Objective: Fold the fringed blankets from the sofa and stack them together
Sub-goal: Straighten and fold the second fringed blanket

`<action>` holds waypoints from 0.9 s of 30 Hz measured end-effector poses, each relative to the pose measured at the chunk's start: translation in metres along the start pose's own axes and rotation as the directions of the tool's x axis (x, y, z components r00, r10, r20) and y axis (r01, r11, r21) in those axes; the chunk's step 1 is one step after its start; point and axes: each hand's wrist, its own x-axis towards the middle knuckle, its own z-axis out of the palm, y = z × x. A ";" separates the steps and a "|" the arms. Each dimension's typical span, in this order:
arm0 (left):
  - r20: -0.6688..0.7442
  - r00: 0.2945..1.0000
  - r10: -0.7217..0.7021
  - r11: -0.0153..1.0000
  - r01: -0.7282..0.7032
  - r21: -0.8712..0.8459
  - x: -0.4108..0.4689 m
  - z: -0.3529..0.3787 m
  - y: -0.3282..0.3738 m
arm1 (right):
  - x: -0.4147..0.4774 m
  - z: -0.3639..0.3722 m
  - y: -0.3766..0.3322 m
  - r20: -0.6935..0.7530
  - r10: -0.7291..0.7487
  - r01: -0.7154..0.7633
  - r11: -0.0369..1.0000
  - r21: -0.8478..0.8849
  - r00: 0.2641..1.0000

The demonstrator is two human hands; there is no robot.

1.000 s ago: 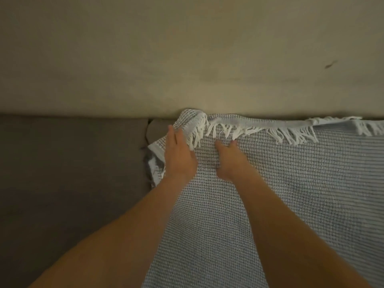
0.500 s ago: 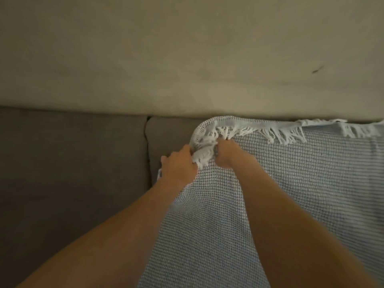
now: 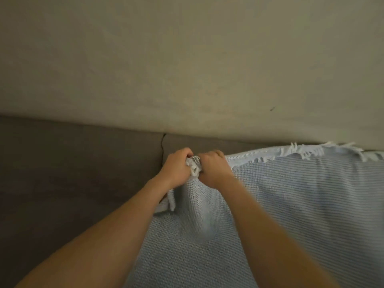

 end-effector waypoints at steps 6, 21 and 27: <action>0.119 0.993 0.022 0.983 -0.043 0.177 -0.086 -0.045 0.030 | -0.074 -0.030 -0.055 -0.107 -0.017 0.017 1.000 -0.008 0.994; -0.592 0.750 -0.294 0.953 0.275 -0.125 -0.217 -0.113 -0.007 | -0.224 -0.038 -0.054 0.139 0.447 -0.395 0.872 -0.289 0.884; -0.405 0.908 -0.110 0.991 0.071 -0.109 -0.247 -0.125 -0.025 | -0.199 -0.066 -0.158 -0.030 0.318 -0.319 0.947 -0.039 0.947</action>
